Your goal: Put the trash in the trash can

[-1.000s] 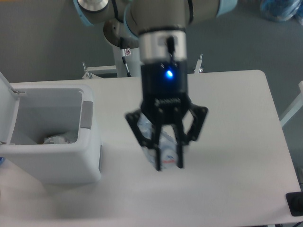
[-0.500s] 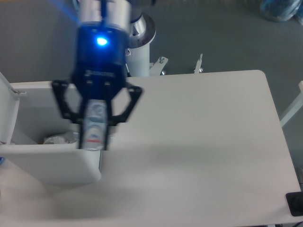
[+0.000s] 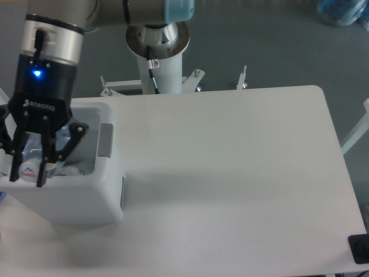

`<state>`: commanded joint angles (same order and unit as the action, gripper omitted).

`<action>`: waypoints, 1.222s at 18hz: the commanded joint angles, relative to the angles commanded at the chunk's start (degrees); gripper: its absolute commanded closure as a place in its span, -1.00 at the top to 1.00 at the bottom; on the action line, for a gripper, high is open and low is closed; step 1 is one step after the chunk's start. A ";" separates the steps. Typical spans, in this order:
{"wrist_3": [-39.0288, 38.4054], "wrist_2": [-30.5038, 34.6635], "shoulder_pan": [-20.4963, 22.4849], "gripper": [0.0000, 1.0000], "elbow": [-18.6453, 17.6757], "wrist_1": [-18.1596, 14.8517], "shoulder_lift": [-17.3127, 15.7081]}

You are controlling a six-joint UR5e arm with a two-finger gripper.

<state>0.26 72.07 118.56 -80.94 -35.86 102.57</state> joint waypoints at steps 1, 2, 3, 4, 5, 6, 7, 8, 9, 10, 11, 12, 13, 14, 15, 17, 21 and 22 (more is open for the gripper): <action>0.00 0.00 -0.17 -0.24 -0.79 0.00 -0.44; 0.09 0.00 -0.44 -0.18 -1.67 0.00 -0.70; 0.09 0.00 -0.53 -0.09 -2.29 0.00 -0.70; 0.09 0.00 -0.53 0.07 -2.64 0.00 -0.70; 0.09 0.00 -0.53 0.41 -2.64 0.00 -0.70; 0.17 0.00 -0.53 0.79 -2.47 0.00 -0.70; 0.09 0.00 -0.44 0.94 -2.47 0.00 -0.79; 0.17 0.00 -0.44 0.99 -2.21 -0.09 -0.88; 0.44 0.00 -0.18 0.99 -2.03 -0.09 -0.79; 1.05 0.00 0.35 1.00 -1.77 -0.09 -0.70; 2.27 0.00 2.09 1.00 -1.24 -0.09 -0.79; 5.94 -0.09 6.55 1.00 -0.89 -0.09 -0.79; 8.59 -0.09 8.51 1.00 -0.45 -0.09 -0.36; 10.61 0.00 9.83 1.00 0.16 -0.09 0.34; 12.20 -0.09 11.76 1.00 0.78 -0.09 1.31; 15.36 -0.09 15.10 1.00 2.36 -0.17 2.45; 29.49 0.00 20.73 1.00 2.81 -0.61 2.81; 33.01 0.09 21.96 1.00 2.63 -0.88 2.72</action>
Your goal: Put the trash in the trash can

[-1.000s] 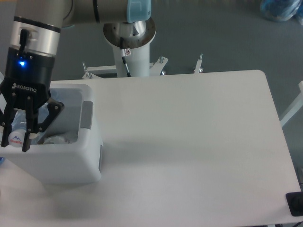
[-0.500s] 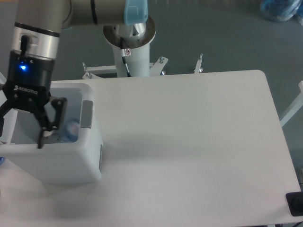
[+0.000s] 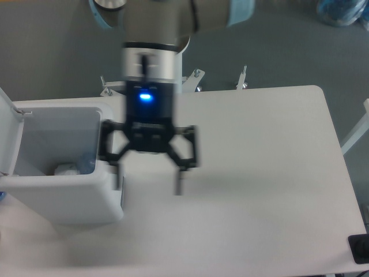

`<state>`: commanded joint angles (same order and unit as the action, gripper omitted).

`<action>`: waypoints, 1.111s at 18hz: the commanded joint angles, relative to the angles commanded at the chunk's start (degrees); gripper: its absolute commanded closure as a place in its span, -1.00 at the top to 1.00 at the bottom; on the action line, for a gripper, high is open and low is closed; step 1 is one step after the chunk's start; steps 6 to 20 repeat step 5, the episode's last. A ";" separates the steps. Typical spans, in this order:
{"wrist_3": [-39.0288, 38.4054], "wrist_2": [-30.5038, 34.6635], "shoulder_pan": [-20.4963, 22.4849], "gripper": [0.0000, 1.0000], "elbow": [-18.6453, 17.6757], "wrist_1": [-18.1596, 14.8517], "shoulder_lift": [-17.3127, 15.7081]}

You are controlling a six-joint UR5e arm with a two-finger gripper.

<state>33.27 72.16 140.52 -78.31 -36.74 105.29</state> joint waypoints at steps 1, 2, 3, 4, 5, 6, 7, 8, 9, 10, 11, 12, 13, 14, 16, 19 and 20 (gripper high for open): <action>2.99 -0.09 1.23 1.00 -0.26 -0.26 -0.09; 5.55 -0.09 2.55 1.00 -1.05 -0.70 -0.35; 7.75 -0.26 3.34 1.00 -2.45 -1.14 -0.61; 9.25 -0.44 3.70 1.00 -3.68 -1.23 -1.40; 9.87 -0.53 3.79 1.00 -4.74 -1.32 -2.02; 9.87 -0.53 3.79 1.00 -4.74 -1.32 -2.02; 9.87 -0.53 3.79 1.00 -4.74 -1.32 -2.02; 9.87 -0.53 3.79 1.00 -4.74 -1.32 -2.02; 9.87 -0.53 3.79 1.00 -4.74 -1.32 -2.02; 9.87 -0.53 3.79 1.00 -4.74 -1.32 -2.02; 9.87 -0.53 3.79 1.00 -4.74 -1.32 -2.02; 9.87 -0.53 3.79 1.00 -4.74 -1.32 -2.02; 9.87 -0.53 3.79 1.00 -4.74 -1.32 -2.02; 9.87 -0.53 3.79 1.00 -4.74 -1.32 -2.02; 9.87 -0.53 3.79 1.00 -4.74 -1.32 -2.02; 9.87 -0.53 3.79 1.00 -4.74 -1.32 -2.02; 9.87 -0.53 3.79 1.00 -4.74 -1.32 -2.02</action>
